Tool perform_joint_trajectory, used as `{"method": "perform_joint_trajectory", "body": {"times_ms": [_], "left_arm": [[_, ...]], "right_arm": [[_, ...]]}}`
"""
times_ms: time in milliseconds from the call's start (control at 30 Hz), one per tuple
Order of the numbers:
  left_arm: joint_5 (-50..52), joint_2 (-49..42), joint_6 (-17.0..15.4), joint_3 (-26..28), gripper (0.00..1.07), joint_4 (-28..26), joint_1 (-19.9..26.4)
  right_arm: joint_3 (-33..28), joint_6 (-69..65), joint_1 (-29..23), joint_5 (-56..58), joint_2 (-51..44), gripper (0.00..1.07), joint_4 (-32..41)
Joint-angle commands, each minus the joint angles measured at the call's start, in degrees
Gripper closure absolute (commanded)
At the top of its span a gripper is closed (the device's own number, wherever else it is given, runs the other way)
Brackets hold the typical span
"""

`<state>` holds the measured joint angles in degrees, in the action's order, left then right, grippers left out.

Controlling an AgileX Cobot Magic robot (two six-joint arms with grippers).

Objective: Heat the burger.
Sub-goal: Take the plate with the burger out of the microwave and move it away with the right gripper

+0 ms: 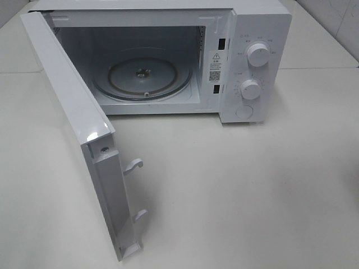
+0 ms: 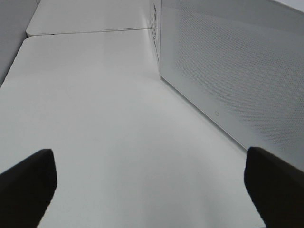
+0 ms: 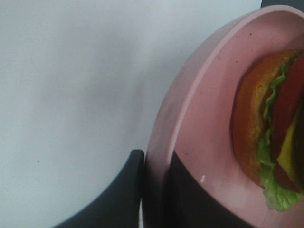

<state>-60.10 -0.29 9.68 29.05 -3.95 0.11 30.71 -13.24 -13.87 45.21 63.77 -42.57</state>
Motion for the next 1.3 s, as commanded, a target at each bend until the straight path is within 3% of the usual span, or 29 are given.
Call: {"method": "perform_joint_trajectory", "body": {"times_ms": [33, 333, 967, 1300], "left_arm": [[0.06, -0.97, -0.29, -0.06, 0.02, -0.11, 0.06], [0.06, -0.97, -0.29, -0.06, 0.02, -0.11, 0.06], [0.06, -0.97, -0.29, -0.06, 0.02, -0.11, 0.06], [0.06, -0.97, -0.29, -0.06, 0.02, -0.11, 0.06]], "right_arm": [[0.29, -3.61, 2.92, -4.7, 4.18, 1.02, -5.73], [0.29, -8.94, 7.73, -12.15, 15.01, 1.02, -6.59], [0.34, -12.55, 7.91, -24.75, 28.48, 0.99, -4.81], [0.34, -13.01, 7.85, -26.76, 28.93, 0.81, -0.97]]}}
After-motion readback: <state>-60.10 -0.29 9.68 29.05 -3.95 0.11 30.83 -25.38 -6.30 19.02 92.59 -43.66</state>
